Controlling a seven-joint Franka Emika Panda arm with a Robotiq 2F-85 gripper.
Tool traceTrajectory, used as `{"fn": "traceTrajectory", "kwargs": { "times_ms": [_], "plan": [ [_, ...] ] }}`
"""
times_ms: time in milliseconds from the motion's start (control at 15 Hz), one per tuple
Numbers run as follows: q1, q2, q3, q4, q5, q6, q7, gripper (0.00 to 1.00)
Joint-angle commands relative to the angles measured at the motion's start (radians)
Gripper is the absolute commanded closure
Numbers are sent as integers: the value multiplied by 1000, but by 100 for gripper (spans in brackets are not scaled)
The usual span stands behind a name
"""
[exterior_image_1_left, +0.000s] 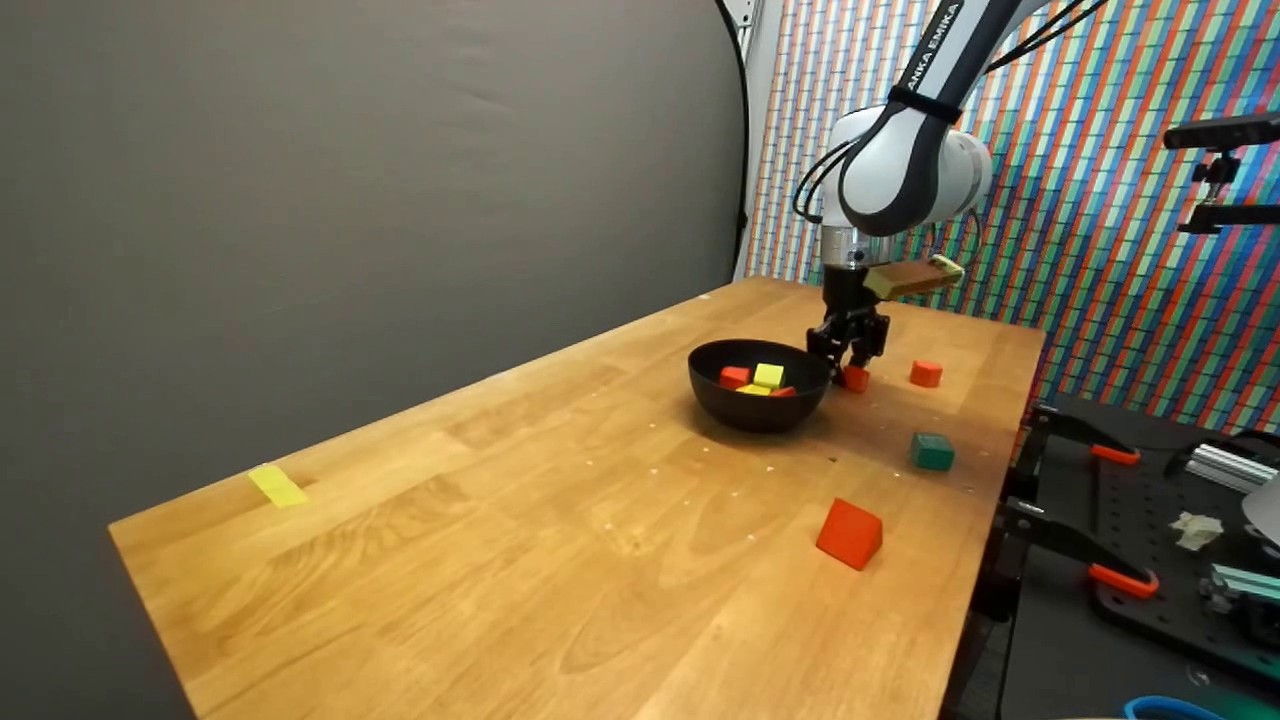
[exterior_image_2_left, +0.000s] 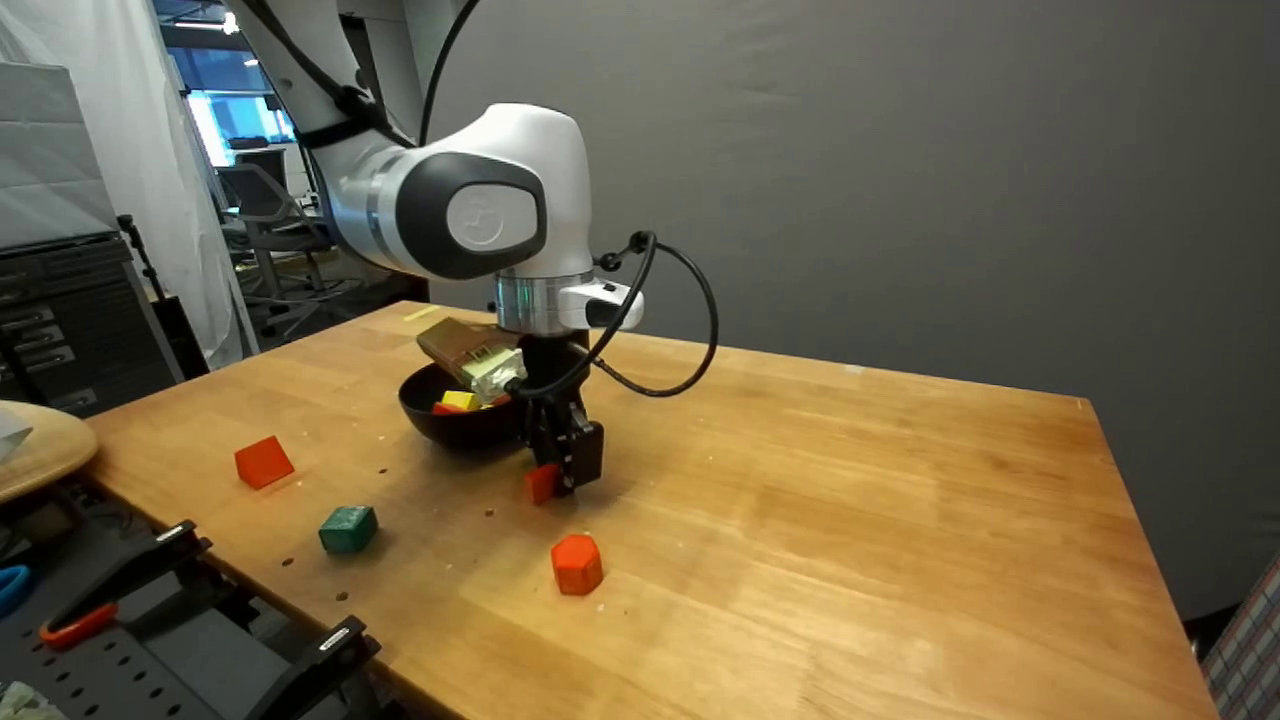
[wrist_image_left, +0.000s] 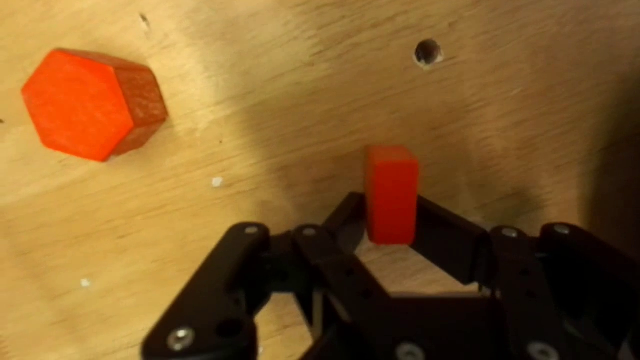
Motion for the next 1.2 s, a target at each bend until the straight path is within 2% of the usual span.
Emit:
{"fn": "traceTrajectory", "kwargs": {
  "times_ms": [0,200,467,667,800,867,933,1000,1067,1133],
  "plan": [
    [-10,-54,12,-34,34,40,8,87],
    [-1,-139,66,-86,91,118,10,87],
    [40,-216,196,-140,200,283,29,87],
    [126,-214,209,-136,182,361,107,87],
    [184,-191,176,-93,157,362,163,86],
    [220,-184,141,-69,135,337,203,59],
    [263,-179,87,-45,102,311,246,47],
    [311,-174,21,-21,56,289,292,40],
    [237,-185,121,-73,119,325,214,58],
    [266,-182,79,-56,89,313,246,49]
  ]
}}
